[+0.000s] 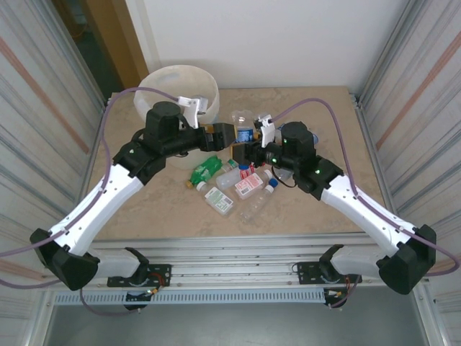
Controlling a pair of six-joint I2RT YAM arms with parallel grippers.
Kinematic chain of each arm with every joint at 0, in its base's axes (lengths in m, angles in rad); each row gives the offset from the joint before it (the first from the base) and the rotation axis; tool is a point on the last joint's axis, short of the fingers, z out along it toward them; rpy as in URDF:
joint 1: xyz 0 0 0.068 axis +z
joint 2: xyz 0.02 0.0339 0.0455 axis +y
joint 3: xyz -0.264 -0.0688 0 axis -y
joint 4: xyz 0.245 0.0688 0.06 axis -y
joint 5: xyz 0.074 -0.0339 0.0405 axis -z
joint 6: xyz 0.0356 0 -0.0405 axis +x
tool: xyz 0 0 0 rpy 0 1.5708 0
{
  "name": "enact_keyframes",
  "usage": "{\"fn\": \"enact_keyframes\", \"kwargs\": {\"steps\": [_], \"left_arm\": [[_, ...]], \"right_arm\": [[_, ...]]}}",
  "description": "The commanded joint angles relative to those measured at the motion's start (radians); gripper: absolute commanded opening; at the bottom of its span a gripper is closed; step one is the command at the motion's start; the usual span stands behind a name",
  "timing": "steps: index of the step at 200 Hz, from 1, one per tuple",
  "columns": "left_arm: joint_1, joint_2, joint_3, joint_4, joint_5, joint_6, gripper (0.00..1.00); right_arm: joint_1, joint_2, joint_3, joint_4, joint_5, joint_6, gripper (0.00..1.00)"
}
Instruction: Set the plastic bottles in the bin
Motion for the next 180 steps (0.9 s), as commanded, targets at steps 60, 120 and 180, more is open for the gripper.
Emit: {"fn": "enact_keyframes", "kwargs": {"steps": [60,120,180], "left_arm": [[-0.009,0.034,0.016,0.090,0.058,0.002,0.96],[-0.009,0.042,-0.008,0.114,0.063,-0.019,0.86],[-0.008,0.057,-0.019,0.132,0.081,-0.034,0.79]], "right_arm": [[0.046,0.054,0.065,0.073,-0.055,-0.023,0.45],[0.057,0.060,0.070,0.099,-0.060,-0.017,0.45],[0.060,0.061,0.074,0.118,-0.065,-0.007,0.45]]}}
